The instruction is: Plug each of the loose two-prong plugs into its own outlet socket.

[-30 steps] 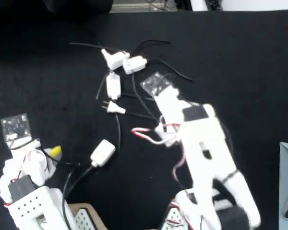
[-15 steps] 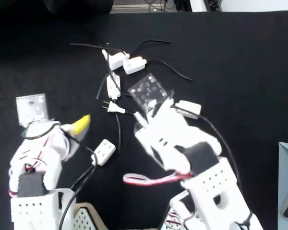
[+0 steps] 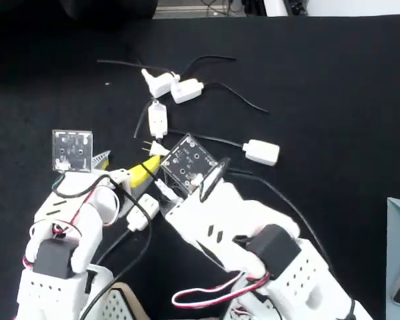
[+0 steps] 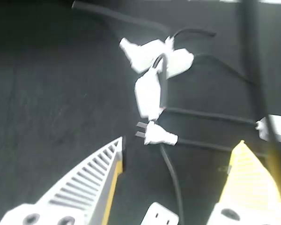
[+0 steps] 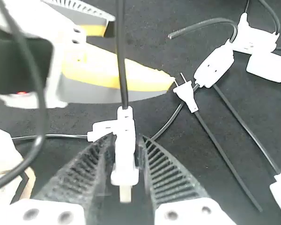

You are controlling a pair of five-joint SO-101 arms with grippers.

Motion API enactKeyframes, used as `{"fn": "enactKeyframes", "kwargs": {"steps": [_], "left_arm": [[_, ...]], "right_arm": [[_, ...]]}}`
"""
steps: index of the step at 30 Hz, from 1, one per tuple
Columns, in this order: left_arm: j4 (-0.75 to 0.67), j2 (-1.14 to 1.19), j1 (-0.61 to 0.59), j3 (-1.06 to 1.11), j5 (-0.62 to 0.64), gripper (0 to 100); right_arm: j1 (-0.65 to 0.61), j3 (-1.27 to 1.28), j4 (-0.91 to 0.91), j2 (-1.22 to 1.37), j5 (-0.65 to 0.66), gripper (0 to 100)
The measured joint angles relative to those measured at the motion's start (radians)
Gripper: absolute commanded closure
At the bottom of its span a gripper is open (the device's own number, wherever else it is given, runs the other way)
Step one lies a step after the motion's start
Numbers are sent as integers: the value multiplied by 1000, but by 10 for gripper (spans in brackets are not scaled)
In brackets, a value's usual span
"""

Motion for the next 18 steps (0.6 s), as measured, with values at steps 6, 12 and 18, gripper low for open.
{"fn": "enactKeyframes", "kwargs": {"steps": [6, 12, 18], "left_arm": [[17, -69, 74, -31, 0, 650], [123, -247, 152, -34, -12, 651], [158, -345, 63, -31, -35, 651]], "right_arm": [[3, 78, -80, 34, -3, 986], [3, 81, -98, 109, -3, 986], [0, 81, -178, 166, -3, 986]]}}
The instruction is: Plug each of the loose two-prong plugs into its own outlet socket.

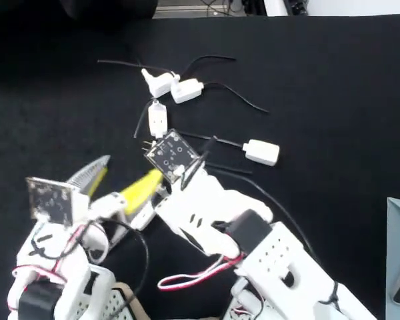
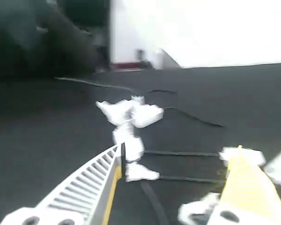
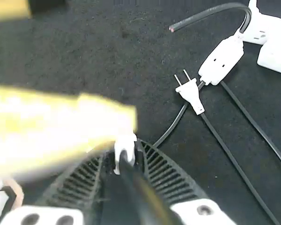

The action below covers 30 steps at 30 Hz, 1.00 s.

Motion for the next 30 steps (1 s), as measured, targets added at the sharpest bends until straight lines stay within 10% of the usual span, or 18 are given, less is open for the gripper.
{"fn": "enactKeyframes", "kwargs": {"steps": [10, 30], "left_arm": [[0, 0, -459, 160, 0, 650], [0, -3, -485, 206, 0, 650]], "right_arm": [[2, 0, -190, 239, 0, 986], [-6, 140, -502, 471, 0, 986]]}}
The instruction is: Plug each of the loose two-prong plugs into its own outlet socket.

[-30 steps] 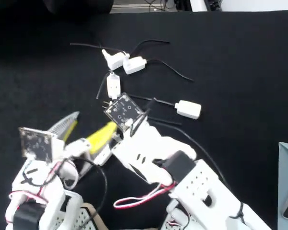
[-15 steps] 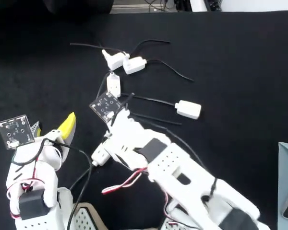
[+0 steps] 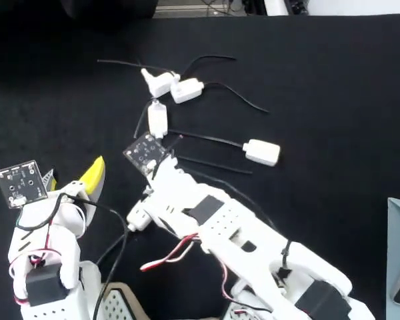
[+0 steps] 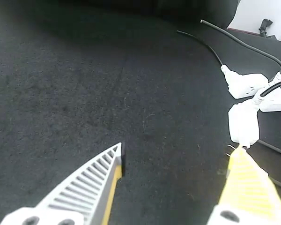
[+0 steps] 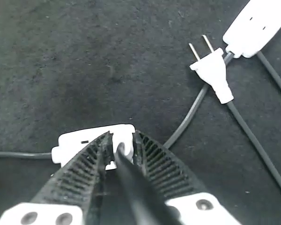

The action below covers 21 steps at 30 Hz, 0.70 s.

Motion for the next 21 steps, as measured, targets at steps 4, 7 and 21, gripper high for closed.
{"fn": "enactKeyframes", "kwargs": {"steps": [4, 7, 21], "left_arm": [[0, 0, 0, 0, 0, 650], [0, 0, 0, 0, 0, 650], [0, 0, 0, 0, 0, 650]], "right_arm": [[-26, 21, -6, 0, 0, 986], [-32, 35, -6, 0, 0, 986], [-34, 84, -18, -3, 26, 986]]}}
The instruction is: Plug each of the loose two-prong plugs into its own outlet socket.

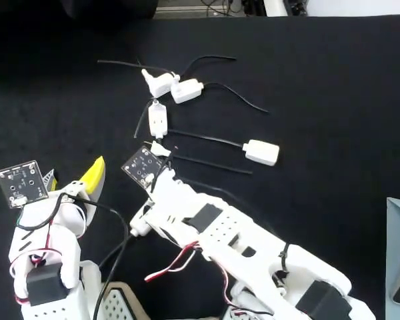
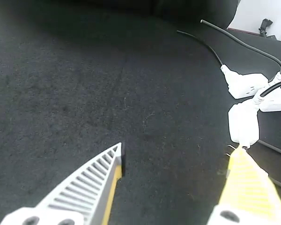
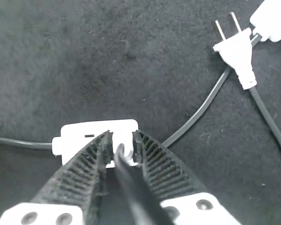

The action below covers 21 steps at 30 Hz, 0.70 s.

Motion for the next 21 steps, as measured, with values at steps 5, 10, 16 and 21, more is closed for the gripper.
{"fn": "enactKeyframes", "kwargs": {"steps": [5, 10, 16, 21], "left_arm": [[0, 0, 0, 0, 0, 650], [0, 0, 0, 0, 0, 650], [0, 0, 0, 0, 0, 650], [0, 0, 0, 0, 0, 646]], "right_arm": [[-2, 0, 0, 6, 0, 986], [-2, -41, -2, 110, 0, 986], [-2, -66, -2, 143, 0, 979], [-2, -66, -2, 123, 0, 808]]}}
